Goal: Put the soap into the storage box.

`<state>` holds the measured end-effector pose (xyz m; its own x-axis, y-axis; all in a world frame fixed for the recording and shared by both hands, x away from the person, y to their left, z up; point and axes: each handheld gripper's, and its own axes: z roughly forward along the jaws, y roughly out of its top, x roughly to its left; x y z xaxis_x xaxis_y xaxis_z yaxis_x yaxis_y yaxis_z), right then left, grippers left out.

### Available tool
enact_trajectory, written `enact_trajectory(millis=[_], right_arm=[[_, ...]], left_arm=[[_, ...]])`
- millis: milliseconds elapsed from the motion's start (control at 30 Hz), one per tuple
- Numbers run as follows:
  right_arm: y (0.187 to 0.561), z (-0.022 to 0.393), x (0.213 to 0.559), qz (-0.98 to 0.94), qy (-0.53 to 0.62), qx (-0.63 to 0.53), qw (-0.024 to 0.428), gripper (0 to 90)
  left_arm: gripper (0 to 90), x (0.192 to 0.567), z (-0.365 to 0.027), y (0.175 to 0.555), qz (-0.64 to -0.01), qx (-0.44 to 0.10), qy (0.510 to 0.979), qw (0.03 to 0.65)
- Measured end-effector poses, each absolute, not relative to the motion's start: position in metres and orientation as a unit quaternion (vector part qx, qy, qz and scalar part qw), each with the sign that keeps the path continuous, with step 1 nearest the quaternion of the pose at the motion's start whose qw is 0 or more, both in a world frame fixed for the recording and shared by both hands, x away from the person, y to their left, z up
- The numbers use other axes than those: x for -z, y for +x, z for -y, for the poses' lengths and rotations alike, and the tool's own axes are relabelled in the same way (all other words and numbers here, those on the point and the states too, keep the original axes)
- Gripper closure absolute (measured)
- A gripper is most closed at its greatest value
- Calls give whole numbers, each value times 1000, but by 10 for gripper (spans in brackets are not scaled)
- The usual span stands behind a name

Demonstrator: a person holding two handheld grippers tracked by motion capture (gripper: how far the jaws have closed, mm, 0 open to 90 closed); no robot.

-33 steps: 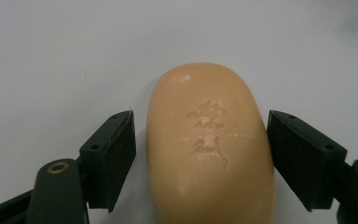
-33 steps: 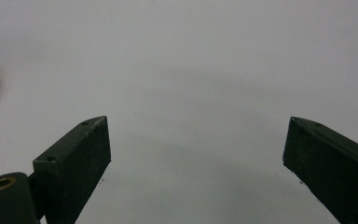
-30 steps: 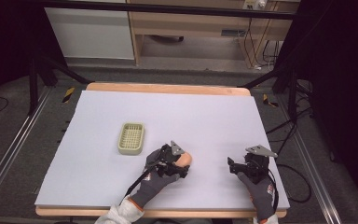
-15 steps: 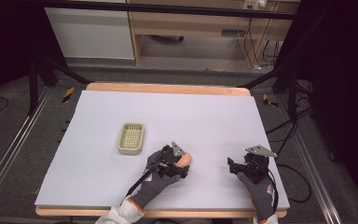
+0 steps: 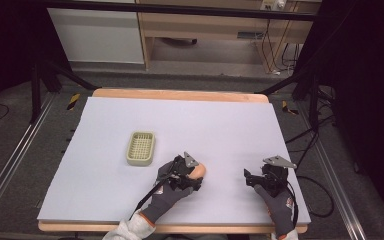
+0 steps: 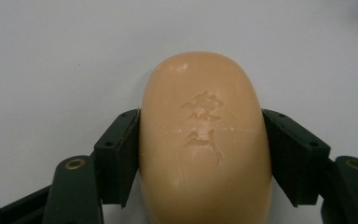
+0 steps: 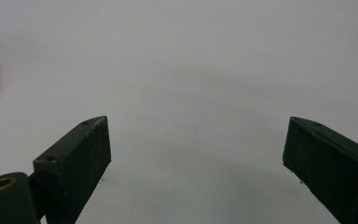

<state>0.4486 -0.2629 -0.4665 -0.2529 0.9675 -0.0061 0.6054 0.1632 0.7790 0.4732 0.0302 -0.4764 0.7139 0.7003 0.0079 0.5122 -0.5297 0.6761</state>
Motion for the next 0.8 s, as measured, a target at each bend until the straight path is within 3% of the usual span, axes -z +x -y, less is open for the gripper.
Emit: enact_trajectory(millis=[800], right_arm=[[448,263,466,-714,550,-342,268,80]], left_arm=[[317,451,-52,464,-343,-143,858,353]])
